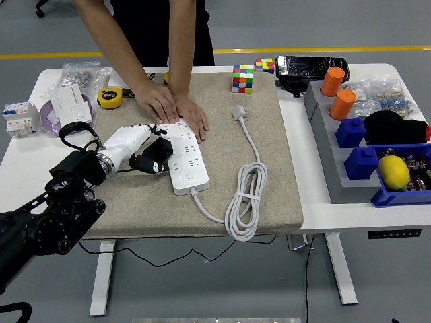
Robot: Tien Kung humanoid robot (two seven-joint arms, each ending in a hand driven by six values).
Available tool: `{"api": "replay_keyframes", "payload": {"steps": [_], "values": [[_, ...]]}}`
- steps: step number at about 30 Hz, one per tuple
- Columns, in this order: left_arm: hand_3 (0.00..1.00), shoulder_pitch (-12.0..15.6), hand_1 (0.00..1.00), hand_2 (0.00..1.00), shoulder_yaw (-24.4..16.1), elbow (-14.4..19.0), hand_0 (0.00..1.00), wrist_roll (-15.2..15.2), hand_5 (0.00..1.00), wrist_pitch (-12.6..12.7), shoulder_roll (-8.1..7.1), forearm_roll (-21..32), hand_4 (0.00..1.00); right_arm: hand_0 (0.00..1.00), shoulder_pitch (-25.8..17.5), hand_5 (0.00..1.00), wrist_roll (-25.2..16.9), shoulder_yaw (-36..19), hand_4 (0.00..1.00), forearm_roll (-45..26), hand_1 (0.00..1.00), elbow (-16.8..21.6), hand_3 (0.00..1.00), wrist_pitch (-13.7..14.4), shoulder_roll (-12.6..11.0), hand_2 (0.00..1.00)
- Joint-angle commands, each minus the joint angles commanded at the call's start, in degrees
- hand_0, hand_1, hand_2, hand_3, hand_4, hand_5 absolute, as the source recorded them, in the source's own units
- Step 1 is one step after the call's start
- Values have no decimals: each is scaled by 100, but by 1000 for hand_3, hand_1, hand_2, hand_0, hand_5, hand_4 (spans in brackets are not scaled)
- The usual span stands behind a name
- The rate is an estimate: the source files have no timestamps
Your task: Pick up the plug,place it near the board,insert it into the board,press the button
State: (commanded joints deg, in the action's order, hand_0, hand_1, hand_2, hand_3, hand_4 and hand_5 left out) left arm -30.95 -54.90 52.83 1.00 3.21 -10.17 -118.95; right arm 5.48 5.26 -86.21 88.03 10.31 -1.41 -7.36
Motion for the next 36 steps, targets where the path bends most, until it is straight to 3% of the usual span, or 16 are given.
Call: {"api": "replay_keyframes", "payload": {"steps": [3,4,9,10,17,23,29,36], "values": [[899,19,961,915,-46,12,879,-20,529,-33,4,85,998,850,2,880,0,-3,998,-2,759,0,780,1,3,746],[950,33,998,979,-75,25,917,-26,750,-51,6,130,998,850,3,879,0,-3,998,-5,759,0,779,1,4,746],[950,206,998,979,-360,226,917,-90,750,-113,29,637,998,850,-1,879,3,-13,998,-10,759,0,779,4,13,746],[973,244,998,998,-431,269,998,-95,998,-108,43,719,998,850,-2,879,4,-16,998,-10,759,0,780,3,15,746],[983,796,998,998,-1260,892,998,6,998,94,271,1505,998,850,3,880,-8,-19,998,-34,759,0,779,9,31,746],[989,1602,998,997,-1742,1855,998,292,998,260,529,2283,998,849,-16,880,-4,-39,998,-32,759,0,778,9,49,746],[995,2236,998,998,-1543,2634,998,467,998,111,457,3172,998,850,-23,880,-10,-51,998,-40,759,0,779,11,54,746],[985,2516,998,998,-1525,2849,998,511,998,53,388,3141,998,849,-26,879,-21,-52,998,-47,759,0,779,13,59,746]]}}
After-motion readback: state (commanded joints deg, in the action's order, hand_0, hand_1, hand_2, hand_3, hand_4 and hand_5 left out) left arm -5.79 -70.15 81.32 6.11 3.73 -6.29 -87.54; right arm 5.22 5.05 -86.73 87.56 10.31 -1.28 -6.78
